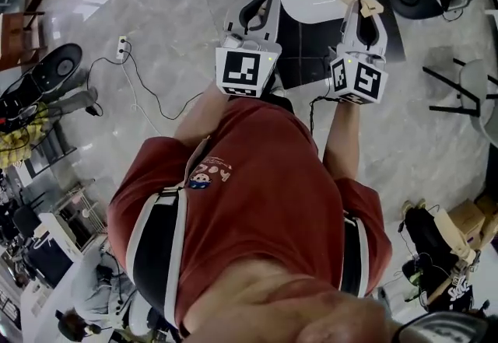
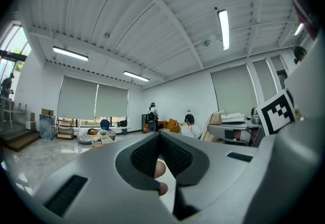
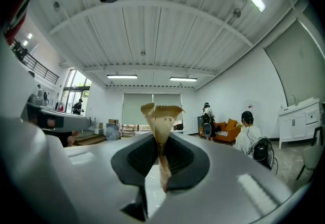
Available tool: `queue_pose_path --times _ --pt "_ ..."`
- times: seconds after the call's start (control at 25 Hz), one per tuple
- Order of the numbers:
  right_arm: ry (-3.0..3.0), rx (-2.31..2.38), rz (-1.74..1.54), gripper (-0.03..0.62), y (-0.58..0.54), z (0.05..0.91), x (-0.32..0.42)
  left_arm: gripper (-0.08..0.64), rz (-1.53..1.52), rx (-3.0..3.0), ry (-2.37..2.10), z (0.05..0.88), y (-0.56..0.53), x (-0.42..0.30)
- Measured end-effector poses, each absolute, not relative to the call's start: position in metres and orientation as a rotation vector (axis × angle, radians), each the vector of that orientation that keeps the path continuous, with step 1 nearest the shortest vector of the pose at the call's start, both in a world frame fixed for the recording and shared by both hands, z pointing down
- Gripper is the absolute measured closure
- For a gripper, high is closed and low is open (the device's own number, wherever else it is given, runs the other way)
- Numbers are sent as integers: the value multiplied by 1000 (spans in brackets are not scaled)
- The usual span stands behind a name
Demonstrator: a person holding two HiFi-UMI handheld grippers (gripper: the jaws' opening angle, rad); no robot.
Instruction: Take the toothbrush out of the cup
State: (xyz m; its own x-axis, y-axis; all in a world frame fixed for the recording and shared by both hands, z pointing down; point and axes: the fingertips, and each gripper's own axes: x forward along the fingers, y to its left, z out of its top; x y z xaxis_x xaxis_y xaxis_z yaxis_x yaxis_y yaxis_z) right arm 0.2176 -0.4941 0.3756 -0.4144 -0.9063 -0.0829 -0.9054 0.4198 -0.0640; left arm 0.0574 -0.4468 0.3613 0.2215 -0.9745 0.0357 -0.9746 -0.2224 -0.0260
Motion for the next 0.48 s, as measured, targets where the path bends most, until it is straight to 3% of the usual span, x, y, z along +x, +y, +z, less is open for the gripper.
queue_pose_path --times 0.48 --pt "2646 -1536 -45 552 -509 380 159 554 126 2330 -2065 374 -458 -2"
